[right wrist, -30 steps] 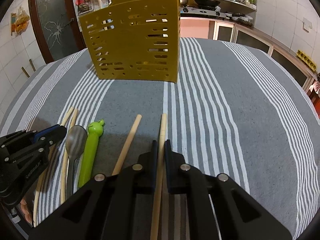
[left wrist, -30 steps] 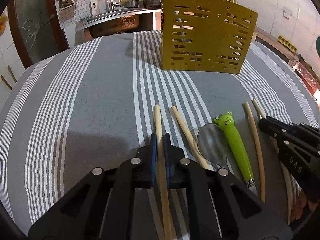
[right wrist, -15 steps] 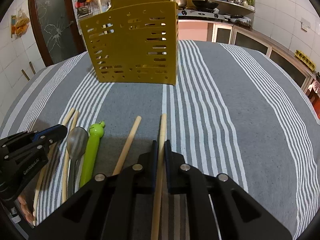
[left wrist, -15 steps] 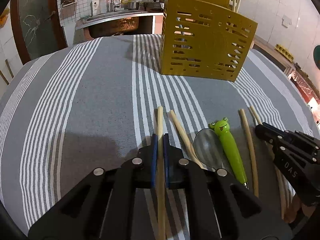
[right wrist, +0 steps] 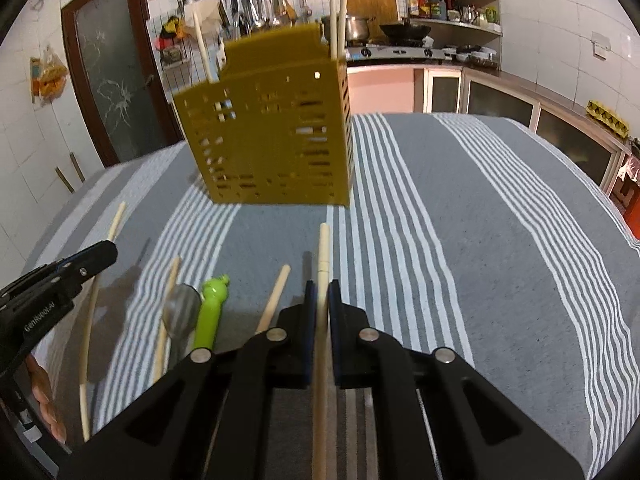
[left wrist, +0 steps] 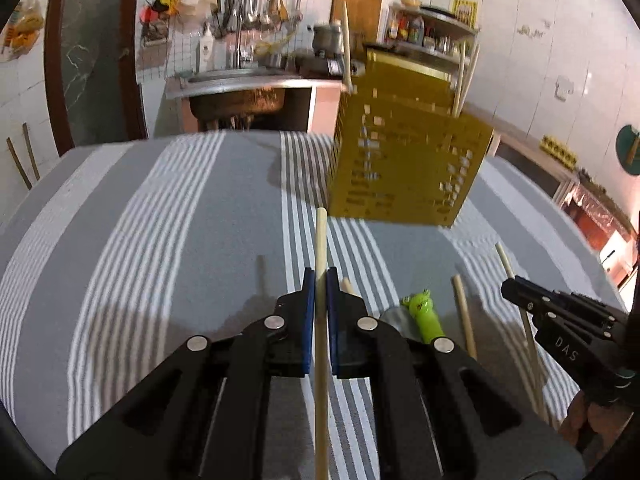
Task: Organize utensils
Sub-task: 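Lift both chopsticks and carry them over the yellow holder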
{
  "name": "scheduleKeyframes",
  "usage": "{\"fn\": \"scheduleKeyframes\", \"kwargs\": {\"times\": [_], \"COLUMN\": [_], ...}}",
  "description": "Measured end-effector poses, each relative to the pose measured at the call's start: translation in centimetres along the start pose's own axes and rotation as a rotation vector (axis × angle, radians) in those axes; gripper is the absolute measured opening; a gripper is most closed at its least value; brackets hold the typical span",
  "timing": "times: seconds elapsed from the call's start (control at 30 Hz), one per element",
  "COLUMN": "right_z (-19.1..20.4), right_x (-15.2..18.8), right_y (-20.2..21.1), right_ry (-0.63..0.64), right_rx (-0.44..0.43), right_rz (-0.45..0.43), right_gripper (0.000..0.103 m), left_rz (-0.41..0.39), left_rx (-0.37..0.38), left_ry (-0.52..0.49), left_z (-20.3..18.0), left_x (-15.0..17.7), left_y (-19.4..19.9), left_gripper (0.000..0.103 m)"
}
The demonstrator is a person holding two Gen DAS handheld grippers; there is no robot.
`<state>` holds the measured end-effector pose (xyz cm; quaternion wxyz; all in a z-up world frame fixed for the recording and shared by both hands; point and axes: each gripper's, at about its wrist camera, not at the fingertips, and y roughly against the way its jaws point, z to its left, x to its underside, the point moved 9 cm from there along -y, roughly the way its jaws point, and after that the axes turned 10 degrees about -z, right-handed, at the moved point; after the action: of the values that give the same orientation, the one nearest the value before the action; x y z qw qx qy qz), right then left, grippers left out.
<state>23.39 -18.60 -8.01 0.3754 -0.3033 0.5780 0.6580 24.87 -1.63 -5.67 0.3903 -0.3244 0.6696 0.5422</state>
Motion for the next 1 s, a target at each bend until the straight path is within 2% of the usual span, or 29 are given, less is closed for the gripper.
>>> {"fn": "scheduleKeyframes", "kwargs": {"times": [0.3, 0.5, 0.63, 0.8, 0.87, 0.9, 0.93, 1.0], "right_z": [-0.2, -0.4, -0.4, -0.6, -0.7, -0.7, -0.8, -0.7], "right_x": [-2.3, -3.5, -2.9, -0.9, -0.2, 0.0, 0.2, 0.3], "right_y": [2.4, 3.7, 2.9, 0.2, -0.7, -0.9, -1.0, -1.2], "right_ry": [-0.039, -0.047, -0.022, 0.005, 0.028, 0.034, 0.034, 0.043], "right_rx": [-0.024, -0.038, -0.032, -0.015, 0.017, 0.02, 0.024, 0.031], "right_rz": [-0.145, -0.207, -0.17, -0.05, -0.013, -0.001, 0.004, 0.014], "right_gripper": [0.004, 0.004, 0.004, 0.006, 0.019, 0.036, 0.044, 0.044], "left_rz": [-0.115, -0.176, -0.183, -0.147, -0.137, -0.134, -0.13, -0.118], "left_rx": [-0.016, -0.024, -0.028, -0.034, -0.034, -0.034, -0.035, -0.04], "left_ry": [0.051, 0.049, 0.028, 0.022, 0.029, 0.032, 0.032, 0.031], "left_z": [2.1, 2.3, 1.9, 2.0, 2.2, 2.3, 2.4, 2.5], "left_x": [-2.9, -3.8, -3.7, -2.9, -2.8, -2.7, -2.7, -2.4], "left_y": [2.9, 4.2, 4.4, 3.4, 3.1, 3.0, 2.9, 2.4], "left_gripper": [0.004, 0.004, 0.004, 0.004, 0.004, 0.004, 0.005, 0.005]}}
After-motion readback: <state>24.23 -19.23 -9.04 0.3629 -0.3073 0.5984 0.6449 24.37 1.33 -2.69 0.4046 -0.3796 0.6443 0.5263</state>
